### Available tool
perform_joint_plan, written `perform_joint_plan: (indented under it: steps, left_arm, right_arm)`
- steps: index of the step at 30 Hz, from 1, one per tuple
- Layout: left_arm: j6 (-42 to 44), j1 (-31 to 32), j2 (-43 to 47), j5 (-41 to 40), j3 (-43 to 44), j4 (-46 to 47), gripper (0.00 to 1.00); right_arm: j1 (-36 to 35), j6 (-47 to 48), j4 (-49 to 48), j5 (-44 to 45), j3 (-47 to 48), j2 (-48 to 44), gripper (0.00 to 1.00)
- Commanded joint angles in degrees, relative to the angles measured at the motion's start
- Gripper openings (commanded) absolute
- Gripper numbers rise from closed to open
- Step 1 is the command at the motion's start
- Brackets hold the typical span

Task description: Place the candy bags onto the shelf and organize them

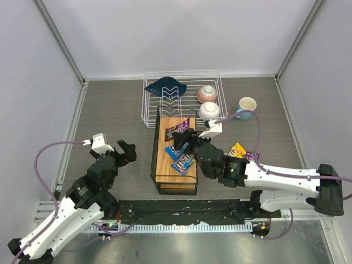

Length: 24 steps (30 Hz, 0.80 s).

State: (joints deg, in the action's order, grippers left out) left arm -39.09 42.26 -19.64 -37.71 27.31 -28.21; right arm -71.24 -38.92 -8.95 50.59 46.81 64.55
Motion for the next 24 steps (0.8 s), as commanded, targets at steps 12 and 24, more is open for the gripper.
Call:
perform_joint_plan:
  steps: [12,24]
  left_arm:
    - [-0.6,0.2,-0.1,-0.1,-0.3,0.6,1.00]
    - [-0.6,0.3,-0.1,-0.2,-0.4,0.5,1.00]
  right_arm:
    - [1.6,0.2,5.2,-6.5,0.8,-4.8,0.69]
    - [20.1,-2.3,20.1,-18.4,-1.2,-12.8,0.66]
